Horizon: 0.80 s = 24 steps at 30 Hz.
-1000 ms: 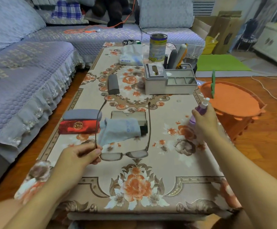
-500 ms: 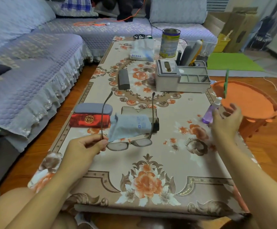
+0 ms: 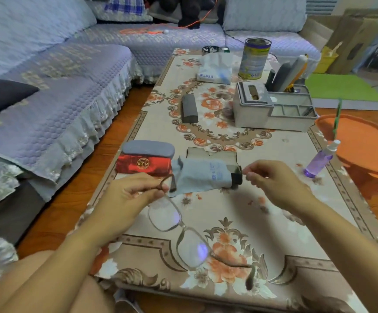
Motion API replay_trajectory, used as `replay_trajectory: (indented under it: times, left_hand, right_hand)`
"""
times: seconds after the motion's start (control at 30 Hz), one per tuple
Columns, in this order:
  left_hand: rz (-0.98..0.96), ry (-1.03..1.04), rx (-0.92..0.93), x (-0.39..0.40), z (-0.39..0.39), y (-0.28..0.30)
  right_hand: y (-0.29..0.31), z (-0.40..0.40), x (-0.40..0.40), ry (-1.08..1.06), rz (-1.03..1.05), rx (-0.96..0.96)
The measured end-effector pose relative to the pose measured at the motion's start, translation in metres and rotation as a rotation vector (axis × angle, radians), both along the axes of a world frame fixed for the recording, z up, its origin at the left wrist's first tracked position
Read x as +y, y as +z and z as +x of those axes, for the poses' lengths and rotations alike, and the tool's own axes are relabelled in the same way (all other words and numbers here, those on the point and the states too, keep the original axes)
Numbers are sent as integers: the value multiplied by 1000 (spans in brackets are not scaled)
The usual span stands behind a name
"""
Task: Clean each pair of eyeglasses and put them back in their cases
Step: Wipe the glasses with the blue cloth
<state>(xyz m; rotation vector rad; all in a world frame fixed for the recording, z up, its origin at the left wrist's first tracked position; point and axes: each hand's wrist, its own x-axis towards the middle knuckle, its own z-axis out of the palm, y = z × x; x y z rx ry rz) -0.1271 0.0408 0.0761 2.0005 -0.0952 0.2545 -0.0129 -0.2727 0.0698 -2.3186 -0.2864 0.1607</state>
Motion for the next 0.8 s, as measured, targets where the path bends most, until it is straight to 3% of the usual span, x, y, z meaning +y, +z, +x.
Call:
replay_trajectory:
  times: [0.1, 0.3, 0.43, 0.8]
  left_hand:
    - [5, -28, 39, 1, 5, -4]
    - [58, -2, -96, 5, 19, -4]
    - [73, 82, -175, 9, 28, -7]
    - [94, 114, -331, -20, 22, -18]
  right_hand:
    - [7, 24, 19, 84, -164, -2]
    - [0, 85, 64, 147, -452, -81]
    - [-6, 99, 89, 252, -678, 21]
    - [1, 96, 80, 245, -672, -56]
